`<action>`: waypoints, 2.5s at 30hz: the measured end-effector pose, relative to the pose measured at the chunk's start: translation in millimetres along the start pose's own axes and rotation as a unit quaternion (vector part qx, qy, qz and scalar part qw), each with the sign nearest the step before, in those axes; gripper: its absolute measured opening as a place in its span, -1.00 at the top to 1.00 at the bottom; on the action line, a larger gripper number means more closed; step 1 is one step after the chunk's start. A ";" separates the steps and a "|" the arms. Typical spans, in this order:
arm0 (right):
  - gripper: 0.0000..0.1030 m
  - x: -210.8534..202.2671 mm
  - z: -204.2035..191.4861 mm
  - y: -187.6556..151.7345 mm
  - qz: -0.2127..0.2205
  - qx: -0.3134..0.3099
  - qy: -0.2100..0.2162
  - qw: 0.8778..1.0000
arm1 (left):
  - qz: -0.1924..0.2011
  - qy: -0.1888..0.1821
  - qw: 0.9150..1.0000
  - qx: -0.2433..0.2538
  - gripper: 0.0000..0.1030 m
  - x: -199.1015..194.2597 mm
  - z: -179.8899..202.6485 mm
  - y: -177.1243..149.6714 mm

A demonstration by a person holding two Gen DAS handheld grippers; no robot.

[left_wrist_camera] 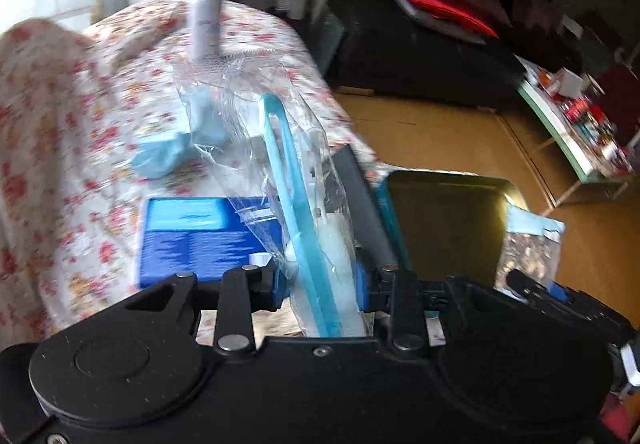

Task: Organize soft objects
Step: 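Carry both bags into the gold tin tray and open both tools, then lift both tools out of the tray and move back over the table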

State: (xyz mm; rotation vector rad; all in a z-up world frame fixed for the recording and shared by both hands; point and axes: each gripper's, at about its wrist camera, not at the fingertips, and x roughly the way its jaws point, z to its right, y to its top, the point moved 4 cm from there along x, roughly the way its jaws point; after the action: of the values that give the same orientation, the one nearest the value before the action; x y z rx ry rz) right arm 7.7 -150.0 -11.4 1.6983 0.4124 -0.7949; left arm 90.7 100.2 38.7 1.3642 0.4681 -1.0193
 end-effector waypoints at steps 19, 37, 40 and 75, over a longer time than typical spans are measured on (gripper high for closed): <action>0.33 68.7 84.3 29.3 0.019 0.094 -0.028 0.995 | -0.065 -0.032 0.995 0.069 0.37 88.4 114.9 22.1; -0.10 74.8 69.0 25.0 0.036 0.063 -0.017 0.997 | -0.109 0.006 0.992 0.069 -0.19 134.1 135.6 20.5; -0.22 69.0 73.6 26.5 0.052 0.074 -0.015 0.996 | -0.103 0.014 0.992 0.073 -0.22 132.0 136.7 20.2; -0.87 67.1 55.7 23.0 0.080 0.024 -0.042 0.996 | -0.015 0.102 0.994 0.028 -0.61 52.5 25.1 21.7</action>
State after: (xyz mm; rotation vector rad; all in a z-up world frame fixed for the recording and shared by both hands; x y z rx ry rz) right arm 53.9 -218.4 -47.8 1.7112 0.1972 -0.7598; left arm 128.7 57.3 14.7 1.5240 0.6171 -0.9268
